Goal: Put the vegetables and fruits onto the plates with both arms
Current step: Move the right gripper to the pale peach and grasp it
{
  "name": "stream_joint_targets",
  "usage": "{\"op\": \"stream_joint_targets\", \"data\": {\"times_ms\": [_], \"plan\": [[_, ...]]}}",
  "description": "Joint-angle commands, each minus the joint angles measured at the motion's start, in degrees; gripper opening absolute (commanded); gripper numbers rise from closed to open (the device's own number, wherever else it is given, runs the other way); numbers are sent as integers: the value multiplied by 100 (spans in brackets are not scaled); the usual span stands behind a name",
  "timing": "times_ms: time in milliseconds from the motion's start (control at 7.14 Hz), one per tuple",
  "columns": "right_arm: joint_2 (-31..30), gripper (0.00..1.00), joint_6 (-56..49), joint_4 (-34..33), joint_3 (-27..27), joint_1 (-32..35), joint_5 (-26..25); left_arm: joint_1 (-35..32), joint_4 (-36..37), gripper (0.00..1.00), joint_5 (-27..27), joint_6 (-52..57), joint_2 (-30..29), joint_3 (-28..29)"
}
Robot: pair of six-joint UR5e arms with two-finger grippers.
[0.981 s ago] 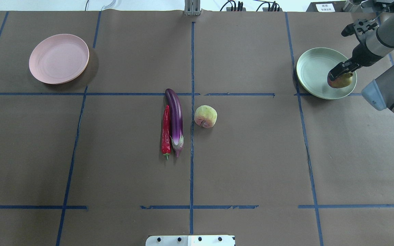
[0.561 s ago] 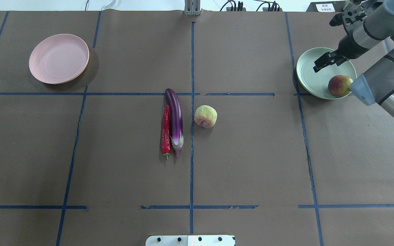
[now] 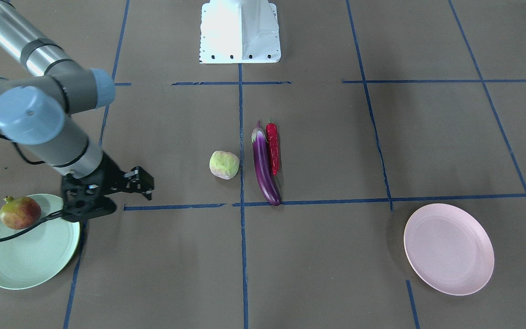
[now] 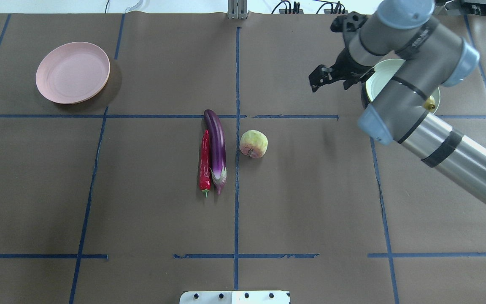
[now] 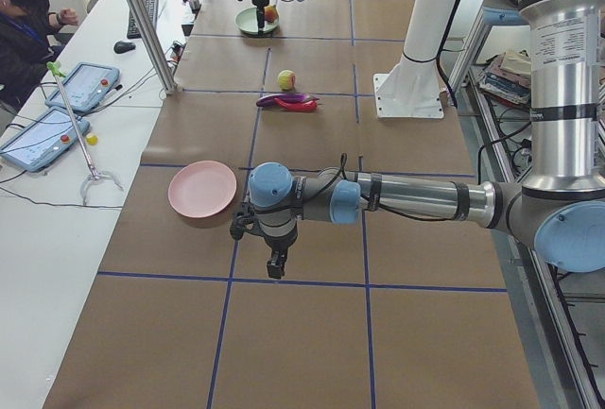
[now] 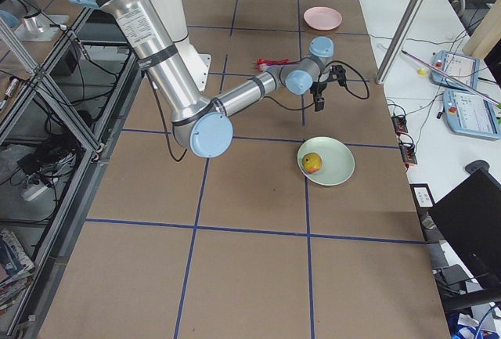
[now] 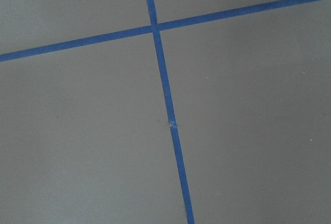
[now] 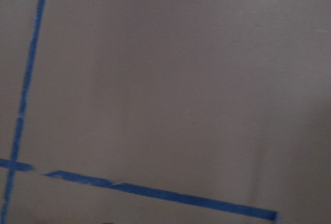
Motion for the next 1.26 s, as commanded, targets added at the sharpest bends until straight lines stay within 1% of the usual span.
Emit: {"op": "stream_joint_targets", "data": {"times_ms": [0,140,280,561,841,981,1121], "plan": [[1036,100,1234,-976,22,-1167,-1151,0,0,100,0,0,-1,9],[1100,100,1544,-978,13,-1589,-1626,0,0,100,0,0,-1,9],[1083,100,1565,-987,-30,-1776,-1857,0,8,100,9,0,-1,18],[1013,100,1539,-996,-154,-1875,-1903,0,9,100,9,-9,-1,18],[978,100,1416,-1215,-171,-1901,-1920,0,9,100,9,-9,-1,27],[1030,82,1390,-1215,-267,-1910,-1929,0,17,100,9,0,-1,27],[1039,26,1389,-1215,-294,-1901,-1929,0,9,100,9,0,-1,35]]}}
